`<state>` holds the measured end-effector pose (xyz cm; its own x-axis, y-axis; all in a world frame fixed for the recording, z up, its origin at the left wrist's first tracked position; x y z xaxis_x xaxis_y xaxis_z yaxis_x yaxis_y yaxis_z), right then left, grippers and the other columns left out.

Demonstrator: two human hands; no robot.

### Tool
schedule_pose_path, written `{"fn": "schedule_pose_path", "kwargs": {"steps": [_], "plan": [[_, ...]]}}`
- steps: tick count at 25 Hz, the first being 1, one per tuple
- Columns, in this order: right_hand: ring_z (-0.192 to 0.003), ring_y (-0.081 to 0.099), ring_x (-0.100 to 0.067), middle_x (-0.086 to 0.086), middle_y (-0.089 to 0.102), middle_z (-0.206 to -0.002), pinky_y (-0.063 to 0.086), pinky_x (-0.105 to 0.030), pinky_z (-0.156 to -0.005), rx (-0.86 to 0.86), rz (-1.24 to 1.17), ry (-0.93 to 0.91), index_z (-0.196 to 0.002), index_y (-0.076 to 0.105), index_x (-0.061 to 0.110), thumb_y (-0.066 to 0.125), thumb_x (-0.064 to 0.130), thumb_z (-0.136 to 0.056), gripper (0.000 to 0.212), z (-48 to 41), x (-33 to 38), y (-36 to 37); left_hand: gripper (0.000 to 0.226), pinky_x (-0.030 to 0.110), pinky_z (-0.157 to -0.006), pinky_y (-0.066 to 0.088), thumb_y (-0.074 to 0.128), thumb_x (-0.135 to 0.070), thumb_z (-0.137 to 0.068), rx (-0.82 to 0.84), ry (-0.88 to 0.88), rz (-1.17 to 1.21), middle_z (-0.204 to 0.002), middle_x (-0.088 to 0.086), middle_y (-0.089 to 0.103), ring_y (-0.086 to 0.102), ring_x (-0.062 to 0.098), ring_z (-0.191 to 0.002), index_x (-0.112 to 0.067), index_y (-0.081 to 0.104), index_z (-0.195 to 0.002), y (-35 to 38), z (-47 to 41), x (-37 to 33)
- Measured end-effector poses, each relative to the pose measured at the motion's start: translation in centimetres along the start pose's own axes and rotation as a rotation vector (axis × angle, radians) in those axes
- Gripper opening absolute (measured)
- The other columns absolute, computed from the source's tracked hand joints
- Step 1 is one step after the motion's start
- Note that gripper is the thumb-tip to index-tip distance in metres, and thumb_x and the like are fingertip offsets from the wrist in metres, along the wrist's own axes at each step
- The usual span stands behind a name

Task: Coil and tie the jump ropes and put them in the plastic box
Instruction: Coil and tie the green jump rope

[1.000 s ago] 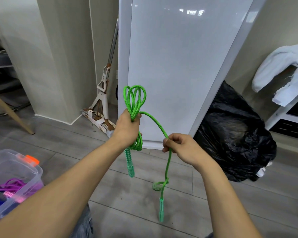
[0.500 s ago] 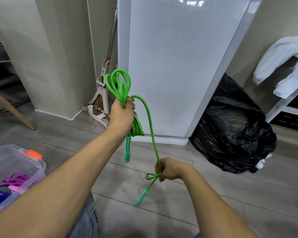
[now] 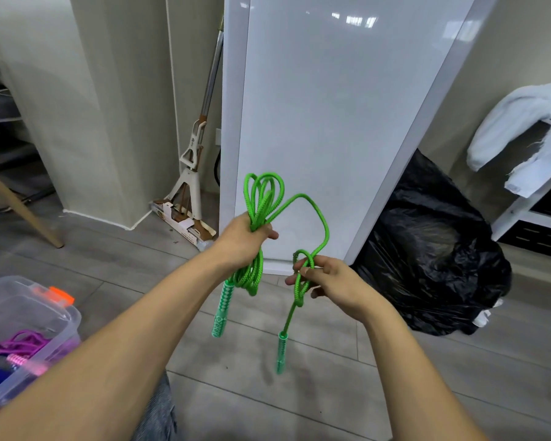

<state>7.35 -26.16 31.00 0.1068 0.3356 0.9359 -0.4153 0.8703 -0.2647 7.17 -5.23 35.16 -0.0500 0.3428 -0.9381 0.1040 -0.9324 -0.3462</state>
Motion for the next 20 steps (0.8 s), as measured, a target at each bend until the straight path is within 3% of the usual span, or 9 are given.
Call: {"fn": "schedule_pose_path", "kwargs": {"steps": [2, 4, 6, 9, 12, 14, 16, 20], "plan": [[-0.079, 0.061, -0.019, -0.007, 0.076, -0.09, 0.037, -0.028, -0.065, 0.033, -0.074, -0.029, -0.117, 0.065, 0.008, 0.049, 0.015, -0.104, 0.022, 0.6, 0.9, -0.2, 0.023, 0.028, -0.072, 0.042, 0.057, -0.028, -0.099, 0.079, -0.014, 0.007, -0.085, -0.006, 0.064, 0.056, 0.013, -0.077, -0.014, 0.067, -0.114, 0.8, 0.7, -0.1], [-0.069, 0.054, -0.016, -0.007, 0.071, -0.082, 0.035, -0.026, -0.061, 0.06, -0.163, -0.068, -0.118, 0.067, 0.008, 0.048, 0.015, -0.104, 0.024, 0.9, 1.8, 0.0, 0.016, 0.025, -0.059, 0.044, 0.058, -0.026, -0.099, 0.184, -0.061, 0.128, -0.064, -0.006, 0.06, 0.054, 0.013, -0.059, -0.013, 0.064, -0.107, 1.7, 1.5, -0.3], [-0.069, 0.056, -0.016, -0.008, 0.069, -0.078, 0.041, -0.024, -0.063, 0.02, -0.267, -0.097, -0.115, 0.066, 0.003, 0.052, 0.016, -0.102, 0.022, 1.2, 2.5, 0.1, 0.013, 0.026, -0.049, 0.042, 0.058, -0.022, -0.099, 0.286, -0.081, 0.24, -0.056, -0.003, 0.06, 0.049, 0.015, -0.047, -0.011, 0.065, -0.095, 2.4, 2.1, -0.5], [-0.068, 0.061, -0.018, -0.012, 0.069, -0.078, 0.048, -0.026, -0.061, -0.108, -0.38, -0.051, -0.104, 0.062, 0.002, 0.062, 0.019, -0.097, 0.017, 1.4, 2.9, 0.3, 0.02, 0.028, -0.047, 0.042, 0.057, -0.019, -0.1, 0.308, -0.031, 0.348, -0.07, 0.012, 0.061, 0.046, 0.017, -0.044, -0.008, 0.062, -0.084, 2.9, 2.2, -0.8], [-0.079, 0.07, -0.023, -0.011, 0.071, -0.088, 0.054, -0.035, -0.067, -0.179, -0.418, 0.066, -0.107, 0.062, 0.005, 0.068, 0.036, -0.092, 0.035, 0.9, 2.3, 1.4, 0.024, 0.025, -0.042, 0.039, 0.057, -0.015, -0.099, 0.241, -0.056, 0.627, -0.081, 0.021, 0.051, 0.042, 0.018, -0.042, -0.009, 0.062, -0.076, 3.0, 1.8, -1.3], [-0.092, 0.071, -0.027, -0.013, 0.072, -0.101, 0.053, -0.043, -0.083, -0.044, -0.474, 0.113, -0.118, 0.063, 0.006, 0.062, 0.051, -0.093, 0.051, 0.6, 1.9, 2.8, 0.021, 0.022, -0.039, 0.036, 0.055, -0.01, -0.099, 0.18, -0.074, 0.785, -0.077, 0.017, 0.052, 0.04, 0.016, -0.039, -0.008, 0.058, -0.078, 2.7, 1.5, -1.7], [-0.096, 0.068, -0.024, -0.008, 0.072, -0.103, 0.047, -0.042, -0.091, 0.118, -0.433, 0.127, -0.12, 0.064, 0.011, 0.057, 0.058, -0.093, 0.054, 0.8, 1.4, 3.7, 0.016, 0.021, -0.037, 0.034, 0.053, -0.007, -0.099, 0.112, -0.087, 0.89, -0.074, 0.011, 0.054, 0.039, 0.014, -0.037, -0.007, 0.053, -0.083, 1.9, 1.1, -2.0], [-0.106, 0.067, -0.015, -0.001, 0.074, -0.101, 0.044, -0.039, -0.102, 0.305, -0.025, 0.11, -0.107, 0.068, 0.02, 0.076, 0.037, -0.08, 0.033, 1.7, -0.7, 3.6, 0.013, 0.021, -0.038, 0.033, 0.053, -0.009, -0.099, 0.004, -0.093, 0.935, -0.072, 0.008, 0.056, 0.038, 0.012, -0.038, -0.007, 0.052, -0.086, -0.5, 0.0, -1.7]]}}
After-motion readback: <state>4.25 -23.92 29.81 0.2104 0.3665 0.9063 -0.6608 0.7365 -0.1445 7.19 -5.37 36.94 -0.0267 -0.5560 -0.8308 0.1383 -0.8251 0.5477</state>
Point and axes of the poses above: each hand's wrist, its own z-axis away from the middle knuckle, its own y-axis out of the palm, x = y × z, the point moved 2 cm from there along -z, towards the middle knuckle
